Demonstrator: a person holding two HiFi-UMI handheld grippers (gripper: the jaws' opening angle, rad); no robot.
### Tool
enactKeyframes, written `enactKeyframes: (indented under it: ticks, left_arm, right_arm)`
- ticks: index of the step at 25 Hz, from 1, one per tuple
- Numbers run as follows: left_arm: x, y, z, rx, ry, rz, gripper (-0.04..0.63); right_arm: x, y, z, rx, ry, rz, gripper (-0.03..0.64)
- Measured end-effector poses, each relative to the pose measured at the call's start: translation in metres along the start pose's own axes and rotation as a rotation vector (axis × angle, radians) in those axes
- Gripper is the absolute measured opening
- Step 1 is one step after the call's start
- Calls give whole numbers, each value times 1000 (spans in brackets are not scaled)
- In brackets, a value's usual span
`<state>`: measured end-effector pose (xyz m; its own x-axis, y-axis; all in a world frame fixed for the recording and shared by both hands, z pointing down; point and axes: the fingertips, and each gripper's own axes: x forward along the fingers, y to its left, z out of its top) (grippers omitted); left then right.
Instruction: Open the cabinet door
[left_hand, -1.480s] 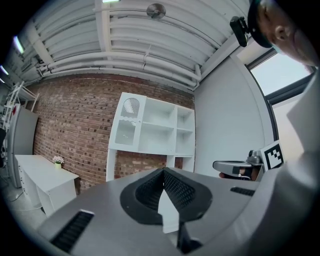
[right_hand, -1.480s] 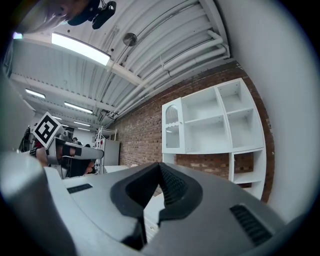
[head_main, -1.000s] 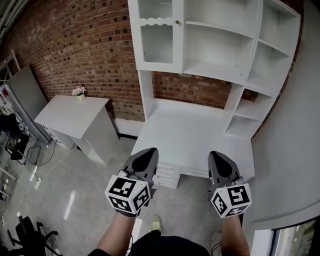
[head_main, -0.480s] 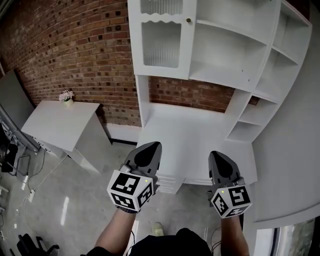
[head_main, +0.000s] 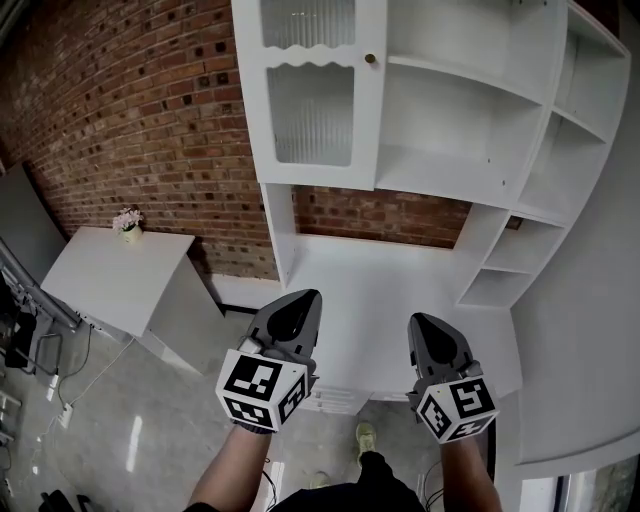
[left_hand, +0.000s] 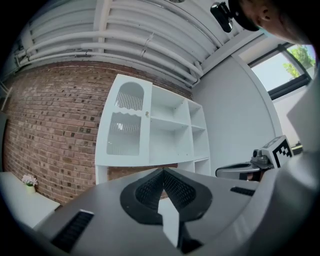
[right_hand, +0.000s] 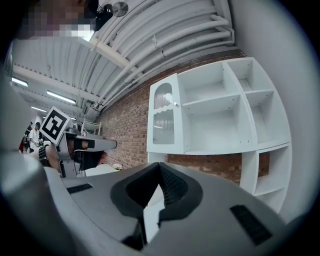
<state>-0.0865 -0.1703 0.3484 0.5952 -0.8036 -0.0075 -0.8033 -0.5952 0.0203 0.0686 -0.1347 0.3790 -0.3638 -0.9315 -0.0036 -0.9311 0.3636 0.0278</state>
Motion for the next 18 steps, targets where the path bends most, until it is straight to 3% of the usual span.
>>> enactKeyframes:
  ticks: [11, 18]
  left_arm:
    - [136, 36, 50, 167, -31, 111, 8]
    - [198, 41, 115, 380, -101, 199, 8]
  right_arm:
    - [124, -80, 11, 21, -39, 168, 3]
    - [172, -113, 18, 30, -73, 273, 3]
